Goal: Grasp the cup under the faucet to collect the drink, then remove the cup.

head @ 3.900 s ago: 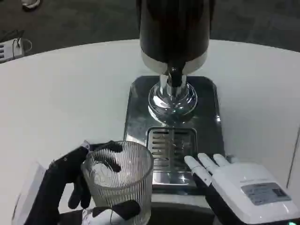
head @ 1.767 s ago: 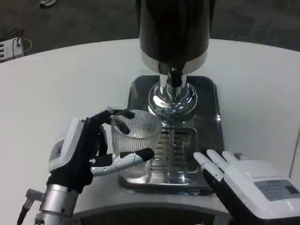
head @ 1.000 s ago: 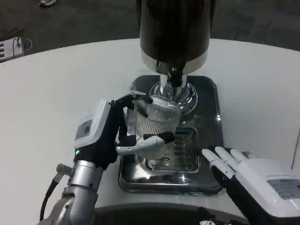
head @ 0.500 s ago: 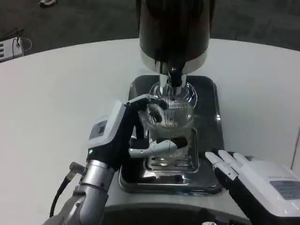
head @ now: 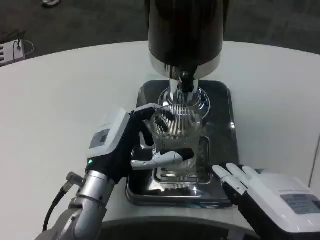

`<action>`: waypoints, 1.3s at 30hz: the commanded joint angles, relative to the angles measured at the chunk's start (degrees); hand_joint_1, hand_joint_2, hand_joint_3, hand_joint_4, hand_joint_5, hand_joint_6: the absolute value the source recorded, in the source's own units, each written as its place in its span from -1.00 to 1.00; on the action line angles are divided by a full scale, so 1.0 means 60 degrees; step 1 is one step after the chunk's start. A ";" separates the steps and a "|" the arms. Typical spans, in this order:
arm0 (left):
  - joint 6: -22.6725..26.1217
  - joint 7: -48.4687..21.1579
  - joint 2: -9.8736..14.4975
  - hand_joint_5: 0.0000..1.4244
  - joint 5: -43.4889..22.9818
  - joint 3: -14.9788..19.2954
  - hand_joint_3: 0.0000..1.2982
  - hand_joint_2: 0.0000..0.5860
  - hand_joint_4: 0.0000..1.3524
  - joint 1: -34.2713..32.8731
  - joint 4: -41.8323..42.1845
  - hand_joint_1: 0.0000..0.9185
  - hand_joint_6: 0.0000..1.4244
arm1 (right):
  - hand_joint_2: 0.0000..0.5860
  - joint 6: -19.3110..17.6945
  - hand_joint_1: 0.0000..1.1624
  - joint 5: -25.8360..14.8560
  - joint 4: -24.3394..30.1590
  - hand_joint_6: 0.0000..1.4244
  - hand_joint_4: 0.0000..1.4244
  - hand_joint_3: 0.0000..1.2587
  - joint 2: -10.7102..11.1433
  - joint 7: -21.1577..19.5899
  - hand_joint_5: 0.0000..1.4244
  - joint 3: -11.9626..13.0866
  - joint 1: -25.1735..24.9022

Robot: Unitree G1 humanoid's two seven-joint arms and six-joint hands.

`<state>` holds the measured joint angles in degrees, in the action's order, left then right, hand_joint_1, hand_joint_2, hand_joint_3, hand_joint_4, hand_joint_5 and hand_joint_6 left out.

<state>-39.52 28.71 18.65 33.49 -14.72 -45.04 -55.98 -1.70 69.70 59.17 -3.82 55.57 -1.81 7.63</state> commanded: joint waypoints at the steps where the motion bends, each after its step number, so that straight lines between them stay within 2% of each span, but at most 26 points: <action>1: 0.0162 -0.0573 0.0225 -0.47 -0.0160 -0.0024 -0.57 -0.92 -0.71 0.0226 0.0217 -0.57 -0.31 | 0.63 0.0126 -0.04 0.0004 0.0139 -1.00 -1.00 -0.91 -0.0400 0.0211 -1.00 -0.0105 -0.0046; 3: 0.0268 -0.0750 0.0264 -0.62 -0.0176 -0.0023 -0.64 -0.93 -0.84 0.0248 0.0321 -0.62 -0.48 | 0.64 0.0145 -0.04 -0.0013 0.0139 -1.00 -1.00 -0.90 -0.0398 0.0240 -1.00 -0.0108 -0.0069; 6: 0.0420 -0.0858 0.0308 -0.77 -0.0164 -0.0032 -0.70 -0.93 -0.96 0.0308 0.0550 -0.66 -0.61 | 0.65 0.0138 -0.05 -0.0110 0.0139 -1.00 -1.00 -0.90 -0.0390 0.0264 -1.00 -0.0054 -0.0090; 14: 0.0779 -0.1194 0.0367 -0.93 -0.0238 0.0024 -0.82 -0.95 -1.00 0.0613 0.1374 -0.70 -0.75 | 0.66 0.0016 -0.06 -0.0402 0.0139 -1.00 -1.00 -0.90 -0.0381 0.0356 -1.00 0.0170 -0.0031; 17: 0.0757 -0.1254 0.0448 -0.93 -0.0316 0.0097 -0.83 -0.95 -1.00 0.0876 0.1831 -0.71 -0.75 | 0.65 -0.0056 -0.07 -0.0476 0.0139 -1.00 -1.00 -0.89 -0.0402 0.0341 -1.00 0.0243 0.0006; 22: 0.0620 -0.1494 0.0810 -0.89 -0.0734 0.0583 -0.80 -0.95 -1.00 0.1945 0.3311 -0.72 -0.72 | 0.64 -0.0249 -0.08 -0.0676 0.0139 -1.00 -1.00 -0.89 -0.0467 0.0223 -1.00 0.0431 0.0107; 28: 0.0337 -0.2070 0.1145 -0.79 -0.1874 0.1626 -0.72 -0.95 -0.94 0.3555 0.5549 -0.79 -0.63 | 0.63 -0.0472 -0.09 -0.0955 0.0139 -1.00 -1.00 -0.88 -0.0532 0.0164 -1.00 0.0700 0.0208; 33: 0.0385 -0.2851 0.1230 -0.69 -0.3158 0.2532 -0.66 -0.90 -0.82 0.4359 0.7501 -0.87 -0.55 | 0.63 -0.0532 -0.09 -0.1102 0.0139 -1.00 -1.00 -0.88 -0.0553 0.0140 -1.00 0.0774 0.0292; 37: 0.0804 -0.3963 0.1295 -0.61 -0.4544 0.2885 -0.59 -0.84 -0.72 0.4347 0.8673 -0.90 -0.52 | 0.63 -0.0512 -0.09 -0.1119 0.0139 -1.00 -1.00 -0.88 -0.0545 0.0150 -1.00 0.0759 0.0277; 39: 0.1275 -0.4838 0.1463 -0.57 -0.5351 0.2888 -0.57 -0.82 -0.68 0.4114 0.9138 -0.93 -0.52 | 0.63 -0.0518 -0.10 -0.1118 0.0139 -1.00 -1.00 -0.88 -0.0533 0.0141 -1.00 0.0744 0.0272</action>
<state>-34.92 5.51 25.90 6.46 2.27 -19.22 -4.78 -4.39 63.56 59.19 -3.87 56.94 2.59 8.49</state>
